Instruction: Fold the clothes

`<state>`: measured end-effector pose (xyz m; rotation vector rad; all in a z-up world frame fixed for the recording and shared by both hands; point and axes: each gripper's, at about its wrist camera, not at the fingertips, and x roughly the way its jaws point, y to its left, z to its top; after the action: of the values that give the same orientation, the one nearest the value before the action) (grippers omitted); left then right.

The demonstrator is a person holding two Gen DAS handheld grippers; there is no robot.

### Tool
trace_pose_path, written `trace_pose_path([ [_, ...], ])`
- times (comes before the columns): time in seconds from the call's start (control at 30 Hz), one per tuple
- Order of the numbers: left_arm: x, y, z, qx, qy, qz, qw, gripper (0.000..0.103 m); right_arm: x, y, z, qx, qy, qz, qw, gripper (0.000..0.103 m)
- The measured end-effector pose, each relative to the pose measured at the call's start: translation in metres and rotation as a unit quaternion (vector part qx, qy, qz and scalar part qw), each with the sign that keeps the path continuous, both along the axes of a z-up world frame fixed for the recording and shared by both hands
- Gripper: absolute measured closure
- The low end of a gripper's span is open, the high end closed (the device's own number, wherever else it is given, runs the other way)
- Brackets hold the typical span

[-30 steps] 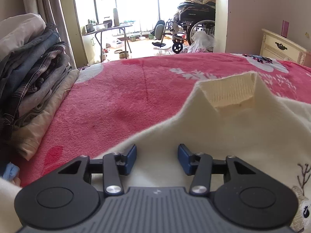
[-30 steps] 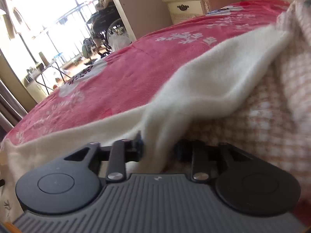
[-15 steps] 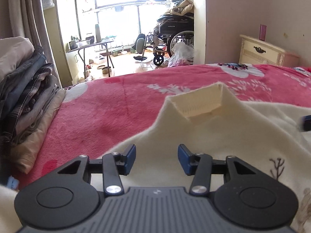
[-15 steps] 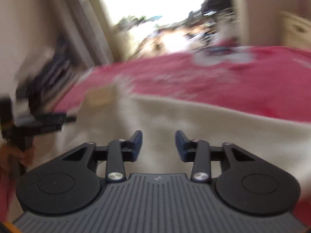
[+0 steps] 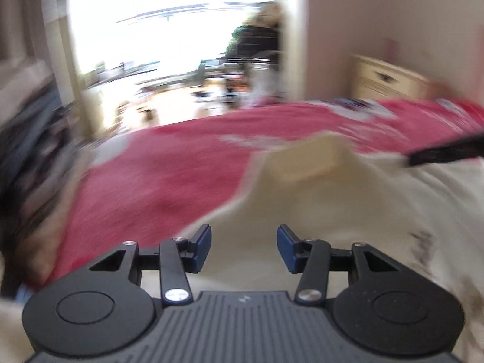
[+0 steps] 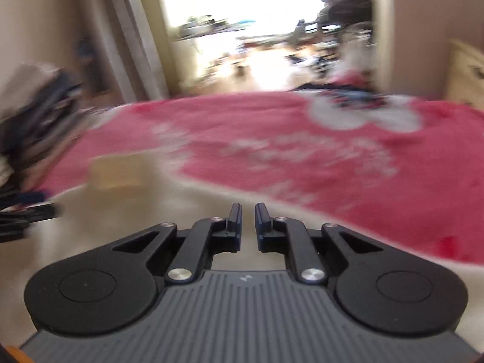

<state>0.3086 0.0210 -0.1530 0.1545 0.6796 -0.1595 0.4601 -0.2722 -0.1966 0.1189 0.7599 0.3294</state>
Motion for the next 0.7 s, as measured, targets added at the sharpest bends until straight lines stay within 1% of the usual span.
trace_pose_path([
  [0.03, 0.005, -0.009, -0.004, 0.007, 0.009, -0.02, 0.9997, 0.052, 0.003, 0.003, -0.001, 0.01, 0.003, 0.0, 1.0, 0.094],
  [0.1, 0.022, -0.022, -0.018, 0.014, 0.036, -0.028, 0.9988, 0.049, 0.01, 0.009, -0.004, 0.031, 0.01, 0.0, 0.999, 0.095],
  [0.13, 0.031, -0.022, -0.024, 0.012, 0.044, -0.012, 0.9989, 0.048, 0.013, 0.012, -0.006, 0.042, 0.013, 0.0, 0.999, 0.097],
  [0.17, 0.04, -0.019, -0.025, -0.001, 0.041, 0.012, 0.9991, 0.042, 0.016, 0.015, -0.007, 0.052, 0.016, 0.0, 0.999, 0.099],
  [0.23, 0.054, -0.014, -0.026, -0.028, 0.037, 0.056, 0.9974, 0.044, 0.023, 0.022, -0.01, 0.073, 0.023, 0.0, 0.997, 0.1],
  [0.27, 0.056, -0.012, -0.023, -0.044, 0.038, 0.07, 0.9959, 0.045, 0.026, 0.018, -0.011, 0.094, 0.023, -0.02, 0.995, 0.095],
  [0.3, 0.057, -0.01, -0.021, -0.057, 0.038, 0.081, 0.9944, 0.045, 0.027, 0.006, -0.009, 0.12, 0.02, -0.068, 0.99, 0.092],
  [0.33, 0.055, -0.01, -0.019, -0.067, 0.038, 0.084, 0.9935, 0.045, 0.024, -0.006, -0.008, 0.134, 0.017, -0.108, 0.985, 0.09],
  [0.37, 0.052, -0.009, -0.016, -0.073, 0.037, 0.083, 0.9932, 0.045, 0.019, -0.019, -0.008, 0.157, 0.016, -0.13, 0.979, 0.09],
  [0.4, 0.045, -0.009, -0.013, -0.073, 0.036, 0.075, 0.9939, 0.045, 0.01, -0.033, -0.006, 0.182, 0.016, -0.137, 0.974, 0.089],
  [0.47, 0.033, -0.01, -0.007, -0.071, 0.033, 0.058, 0.9952, 0.044, -0.014, -0.061, -0.002, 0.215, 0.014, -0.144, 0.966, 0.088],
  [0.5, 0.027, -0.011, -0.004, -0.068, 0.031, 0.047, 0.9961, 0.044, -0.03, -0.074, 0.002, 0.223, 0.009, -0.142, 0.964, 0.088],
  [0.53, 0.021, -0.013, 0.0, -0.067, 0.029, 0.036, 0.9967, 0.044, -0.048, -0.087, 0.006, 0.227, 0.003, -0.144, 0.963, 0.085],
  [0.63, 0.008, -0.018, 0.007, -0.072, 0.033, 0.014, 0.9968, 0.043, -0.104, -0.134, 0.021, 0.218, -0.021, -0.176, 0.96, 0.078],
  [0.67, 0.004, -0.021, 0.009, -0.075, 0.038, 0.008, 0.9965, 0.043, -0.121, -0.154, 0.027, 0.211, -0.032, -0.198, 0.957, 0.075],
  [0.7, 0.001, -0.022, 0.01, -0.078, 0.043, 0.005, 0.996, 0.043, -0.136, -0.176, 0.032, 0.205, -0.042, -0.229, 0.951, 0.073],
])
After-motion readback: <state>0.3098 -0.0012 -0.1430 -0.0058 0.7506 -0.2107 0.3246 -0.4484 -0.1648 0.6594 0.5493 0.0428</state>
